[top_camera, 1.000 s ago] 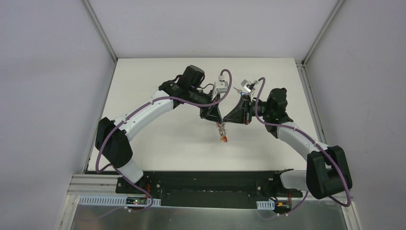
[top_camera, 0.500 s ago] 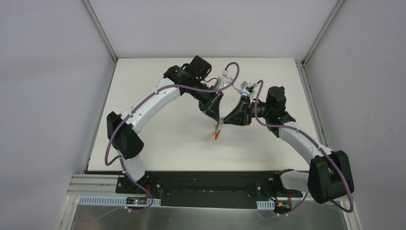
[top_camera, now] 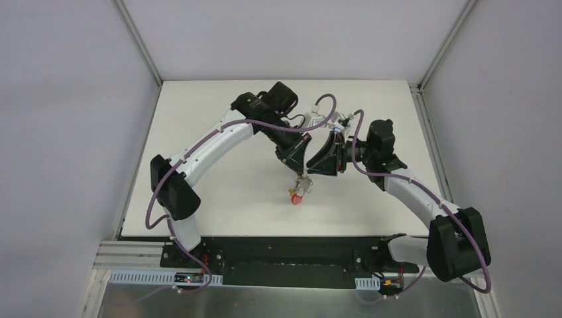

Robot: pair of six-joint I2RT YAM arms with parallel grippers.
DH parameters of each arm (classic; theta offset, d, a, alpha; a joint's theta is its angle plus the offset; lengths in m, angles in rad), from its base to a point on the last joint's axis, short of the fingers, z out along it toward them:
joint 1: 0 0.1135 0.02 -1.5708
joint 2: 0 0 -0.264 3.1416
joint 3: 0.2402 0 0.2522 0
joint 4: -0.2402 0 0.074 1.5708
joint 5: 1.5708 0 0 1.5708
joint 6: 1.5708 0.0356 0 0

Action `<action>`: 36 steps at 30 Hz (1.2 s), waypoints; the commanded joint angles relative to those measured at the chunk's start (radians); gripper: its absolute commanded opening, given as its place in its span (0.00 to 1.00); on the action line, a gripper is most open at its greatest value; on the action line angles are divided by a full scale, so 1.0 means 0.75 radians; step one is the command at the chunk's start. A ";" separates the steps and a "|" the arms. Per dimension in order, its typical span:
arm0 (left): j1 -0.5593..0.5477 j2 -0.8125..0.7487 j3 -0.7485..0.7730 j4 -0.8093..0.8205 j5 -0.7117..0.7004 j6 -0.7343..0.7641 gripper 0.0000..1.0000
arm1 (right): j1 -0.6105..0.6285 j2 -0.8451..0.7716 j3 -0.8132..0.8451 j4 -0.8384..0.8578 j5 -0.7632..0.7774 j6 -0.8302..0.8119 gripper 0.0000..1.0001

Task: Put the keys on the keyring
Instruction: Adjust the key on the keyring.

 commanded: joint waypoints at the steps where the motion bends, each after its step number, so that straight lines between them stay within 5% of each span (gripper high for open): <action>1: -0.012 0.015 0.061 -0.011 0.033 -0.018 0.00 | 0.035 0.016 0.020 0.140 -0.034 0.071 0.39; 10: -0.011 0.022 0.062 -0.003 0.024 -0.018 0.00 | 0.061 0.036 0.022 0.147 -0.046 0.079 0.26; 19: -0.012 0.017 0.060 0.000 0.014 -0.012 0.00 | 0.076 0.054 0.033 0.146 -0.066 0.077 0.00; 23: -0.008 -0.010 0.046 0.012 0.003 0.026 0.00 | 0.069 0.045 0.040 0.146 -0.066 0.079 0.00; 29: 0.039 -0.215 -0.215 0.284 0.001 0.142 0.31 | 0.056 0.024 0.052 0.148 -0.055 0.103 0.00; 36: 0.094 -0.376 -0.431 0.480 0.037 0.360 0.48 | 0.052 0.033 0.050 0.207 -0.071 0.163 0.00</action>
